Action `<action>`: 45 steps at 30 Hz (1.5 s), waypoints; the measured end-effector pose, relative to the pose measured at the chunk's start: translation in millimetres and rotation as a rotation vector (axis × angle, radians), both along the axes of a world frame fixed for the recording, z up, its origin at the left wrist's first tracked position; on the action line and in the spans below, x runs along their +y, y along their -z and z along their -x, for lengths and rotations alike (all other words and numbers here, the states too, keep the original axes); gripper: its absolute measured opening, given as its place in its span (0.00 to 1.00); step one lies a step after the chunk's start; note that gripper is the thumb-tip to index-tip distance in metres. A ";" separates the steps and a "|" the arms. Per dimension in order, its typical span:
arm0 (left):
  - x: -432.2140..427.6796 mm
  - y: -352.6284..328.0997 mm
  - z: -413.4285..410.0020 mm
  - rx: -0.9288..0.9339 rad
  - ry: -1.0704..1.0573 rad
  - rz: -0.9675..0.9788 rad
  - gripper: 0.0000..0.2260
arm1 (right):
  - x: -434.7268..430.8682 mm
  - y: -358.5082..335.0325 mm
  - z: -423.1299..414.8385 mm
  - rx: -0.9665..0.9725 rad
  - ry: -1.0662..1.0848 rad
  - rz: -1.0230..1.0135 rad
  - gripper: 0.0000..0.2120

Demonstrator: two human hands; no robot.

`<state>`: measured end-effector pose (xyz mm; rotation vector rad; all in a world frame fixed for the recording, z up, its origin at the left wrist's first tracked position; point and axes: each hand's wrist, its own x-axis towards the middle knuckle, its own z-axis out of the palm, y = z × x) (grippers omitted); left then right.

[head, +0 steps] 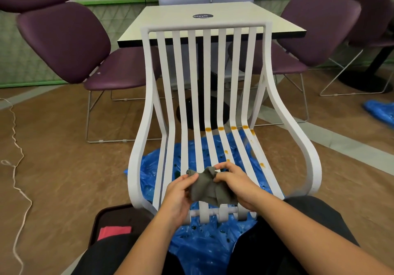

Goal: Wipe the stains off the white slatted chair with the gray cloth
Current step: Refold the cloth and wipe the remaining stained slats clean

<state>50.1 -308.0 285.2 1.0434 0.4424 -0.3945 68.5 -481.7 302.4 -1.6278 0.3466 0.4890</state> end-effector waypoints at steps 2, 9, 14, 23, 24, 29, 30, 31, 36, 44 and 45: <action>4.0 -0.5 -1.2 0.100 -0.023 0.094 0.20 | -0.1 6.0 -3.8 0.027 0.051 -0.076 0.10; 10.6 4.2 -8.3 0.265 0.074 0.190 0.22 | -8.9 16.8 -10.2 0.220 0.246 -0.458 0.16; 3.8 9.2 -11.5 0.102 -0.013 -0.172 0.13 | -4.2 20.8 -8.0 0.193 0.166 -0.252 0.19; 2.7 7.6 -9.0 -0.143 -0.074 -0.433 0.10 | -4.5 10.6 -6.3 0.114 0.174 -0.165 0.26; 3.3 7.7 -9.6 -0.142 -0.080 -0.446 0.10 | -4.5 9.1 -6.2 0.124 0.170 -0.185 0.25; 8.2 18.8 -12.4 -0.089 -0.025 -0.570 0.17 | -6.8 6.5 -5.9 0.194 0.176 -0.347 0.20; 8.9 22.7 -10.6 -0.121 0.036 -0.658 0.22 | -7.7 5.9 -5.9 0.200 0.168 -0.378 0.19; 8.0 24.8 -7.9 -0.186 0.107 -0.769 0.25 | -8.6 5.4 -5.9 0.202 0.155 -0.402 0.18; -9.8 22.3 9.2 -0.441 0.337 -0.609 0.18 | -8.6 3.1 -5.7 0.200 0.125 -0.507 0.20; -12.0 17.6 8.3 -0.403 0.246 -0.498 0.30 | -7.6 -4.9 -0.3 0.078 -0.081 -0.552 0.31; -11.8 16.5 7.8 -0.408 0.242 -0.504 0.29 | -7.1 -3.5 0.2 0.045 -0.107 -0.515 0.33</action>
